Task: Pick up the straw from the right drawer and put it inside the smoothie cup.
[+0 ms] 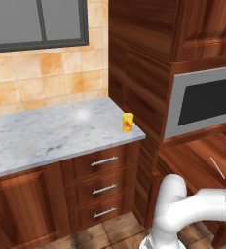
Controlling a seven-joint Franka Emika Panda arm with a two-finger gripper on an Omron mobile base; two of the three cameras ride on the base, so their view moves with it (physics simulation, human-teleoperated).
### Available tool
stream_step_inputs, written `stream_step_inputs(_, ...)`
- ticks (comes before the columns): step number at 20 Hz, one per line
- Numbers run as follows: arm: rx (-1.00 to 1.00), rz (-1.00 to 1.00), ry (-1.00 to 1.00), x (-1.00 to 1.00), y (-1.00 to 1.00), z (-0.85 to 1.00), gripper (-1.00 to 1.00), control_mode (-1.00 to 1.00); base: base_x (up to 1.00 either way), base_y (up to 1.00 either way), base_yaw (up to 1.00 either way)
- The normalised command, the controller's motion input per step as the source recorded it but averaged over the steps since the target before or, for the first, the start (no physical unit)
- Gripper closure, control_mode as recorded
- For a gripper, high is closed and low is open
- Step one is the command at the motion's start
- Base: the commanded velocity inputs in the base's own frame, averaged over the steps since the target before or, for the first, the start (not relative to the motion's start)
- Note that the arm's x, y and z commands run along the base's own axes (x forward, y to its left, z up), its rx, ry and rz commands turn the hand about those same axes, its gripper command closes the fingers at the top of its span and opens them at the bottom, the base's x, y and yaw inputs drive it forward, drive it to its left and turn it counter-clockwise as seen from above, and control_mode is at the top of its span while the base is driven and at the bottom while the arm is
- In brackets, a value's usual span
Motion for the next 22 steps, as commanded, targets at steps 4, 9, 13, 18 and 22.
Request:
stream_step_inputs(4, 0.03, 0.11, -0.01, 0.11, 0.13, -0.35, -1.00, -1.00, 0.00, 0.00, 0.00)
stream_step_inputs(9, -0.04, 0.13, -0.01, 0.18, 0.08, -0.32, -1.00, -1.00, 0.00, 0.00, 0.00)
stream_step_inputs(13, -0.01, 0.08, -0.02, 0.18, 0.21, -0.28, -1.00, -1.00, 0.00, 0.00, 0.00)
stream_step_inputs(18, 0.00, 0.08, -0.12, 0.09, 0.19, -0.50, -1.00, -1.00, 0.00, 0.00, 0.00)
stream_step_inputs(22, -0.04, 0.08, -0.11, 0.18, 0.01, -0.44, -1.00, -1.00, 0.00, 0.00, 0.00)
